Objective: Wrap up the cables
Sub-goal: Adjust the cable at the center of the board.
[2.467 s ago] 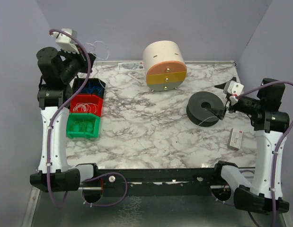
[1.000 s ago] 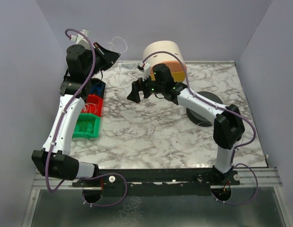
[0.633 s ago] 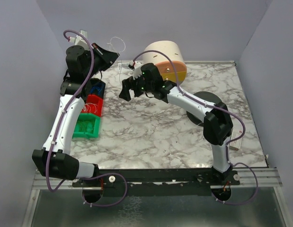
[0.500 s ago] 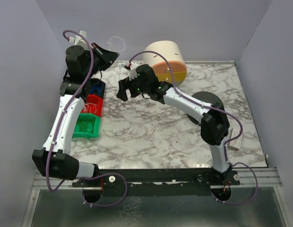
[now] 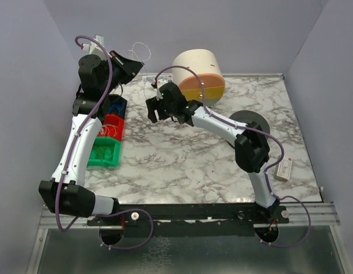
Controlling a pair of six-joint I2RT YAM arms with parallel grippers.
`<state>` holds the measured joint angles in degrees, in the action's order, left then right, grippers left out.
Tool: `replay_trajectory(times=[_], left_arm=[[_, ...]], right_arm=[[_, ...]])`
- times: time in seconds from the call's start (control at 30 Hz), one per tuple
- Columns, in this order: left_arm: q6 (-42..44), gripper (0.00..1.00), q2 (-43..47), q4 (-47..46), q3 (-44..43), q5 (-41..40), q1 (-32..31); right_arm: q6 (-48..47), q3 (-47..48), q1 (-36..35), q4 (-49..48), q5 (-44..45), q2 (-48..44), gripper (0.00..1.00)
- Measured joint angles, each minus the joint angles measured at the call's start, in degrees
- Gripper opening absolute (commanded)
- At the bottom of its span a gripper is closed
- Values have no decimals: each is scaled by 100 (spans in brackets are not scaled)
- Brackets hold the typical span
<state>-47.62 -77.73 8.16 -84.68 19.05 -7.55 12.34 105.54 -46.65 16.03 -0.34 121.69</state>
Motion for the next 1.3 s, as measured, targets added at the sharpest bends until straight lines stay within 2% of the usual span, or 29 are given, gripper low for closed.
replay_trajectory(times=[0.17,0.37,0.53,0.73,0.83,0.93,1.07,1.3], left_arm=[[-2,0,-7,-48,0,13,0],[-37,0,-26,-129,44,103,0],[-55,0,-28,-186,98,116,0],[-98,0,-31,-223,118,136,0],[-127,0,-31,-264,127,162,0],[-146,0,-35,-302,142,201,0],[-184,0,-61,-358,208,254,11],[-229,0,-72,-378,275,258,44]], right_arm=[[-76,94,0,57,142,90,62],[-179,258,0,50,184,140,66],[-181,555,0,44,-155,214,71],[-109,785,0,39,-356,387,69],[-37,892,0,42,-356,542,54],[-13,1019,0,63,-354,673,26],[17,1178,0,59,-334,741,2],[-175,1182,0,39,-319,717,1]])
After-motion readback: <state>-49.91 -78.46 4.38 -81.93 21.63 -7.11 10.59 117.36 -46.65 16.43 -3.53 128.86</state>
